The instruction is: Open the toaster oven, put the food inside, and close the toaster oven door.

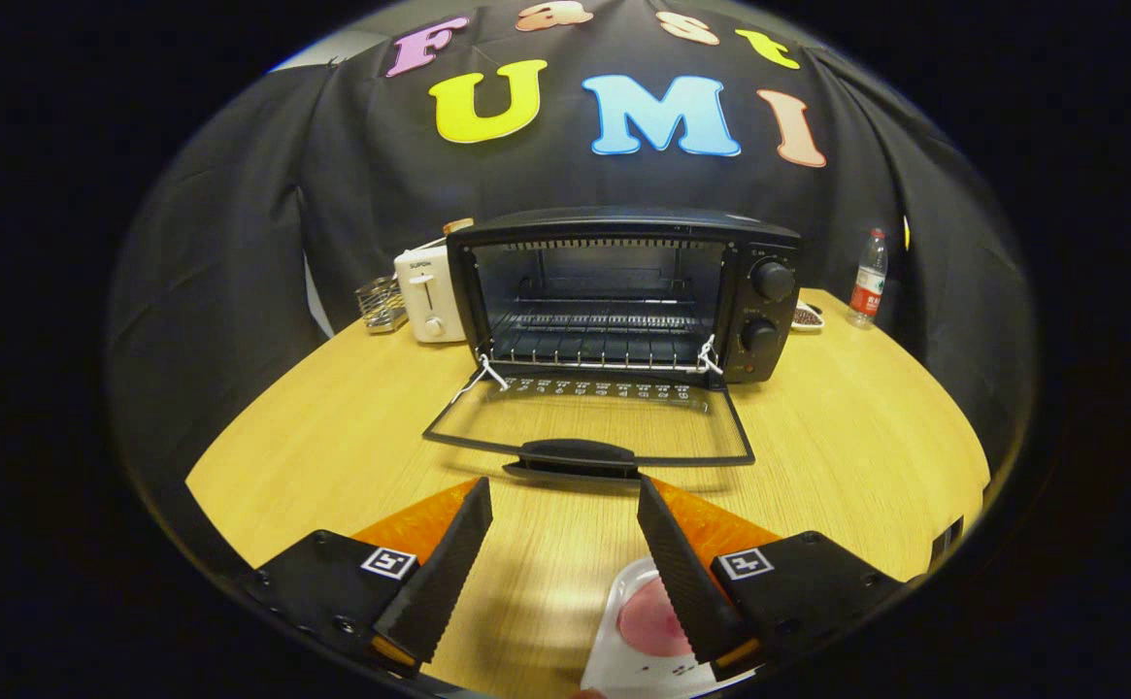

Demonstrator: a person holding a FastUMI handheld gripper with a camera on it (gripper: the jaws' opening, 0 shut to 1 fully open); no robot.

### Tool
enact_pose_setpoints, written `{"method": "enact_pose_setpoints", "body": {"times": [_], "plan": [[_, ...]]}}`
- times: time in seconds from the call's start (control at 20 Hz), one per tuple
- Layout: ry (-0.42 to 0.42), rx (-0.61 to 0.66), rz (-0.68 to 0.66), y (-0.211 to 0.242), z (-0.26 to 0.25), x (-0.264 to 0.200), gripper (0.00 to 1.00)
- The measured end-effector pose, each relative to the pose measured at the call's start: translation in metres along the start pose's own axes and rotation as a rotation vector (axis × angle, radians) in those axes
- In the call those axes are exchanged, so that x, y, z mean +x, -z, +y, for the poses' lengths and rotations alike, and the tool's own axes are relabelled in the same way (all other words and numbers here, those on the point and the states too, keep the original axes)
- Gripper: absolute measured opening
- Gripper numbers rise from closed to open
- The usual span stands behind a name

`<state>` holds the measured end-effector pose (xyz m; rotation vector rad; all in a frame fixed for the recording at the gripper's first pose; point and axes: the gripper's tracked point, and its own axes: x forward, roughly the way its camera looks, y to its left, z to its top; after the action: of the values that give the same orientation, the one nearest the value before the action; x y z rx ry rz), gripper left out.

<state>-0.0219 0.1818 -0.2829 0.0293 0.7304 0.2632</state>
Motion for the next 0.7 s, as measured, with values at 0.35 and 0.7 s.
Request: {"method": "enact_pose_setpoints", "body": {"times": [0.35, 0.7], "plan": [[-0.096, 0.032, 0.049, -0.003, -0.035, -0.059, 0.96], [-0.143, 0.127, 0.174, 0.003, -0.096, -0.076, 0.98]]}}
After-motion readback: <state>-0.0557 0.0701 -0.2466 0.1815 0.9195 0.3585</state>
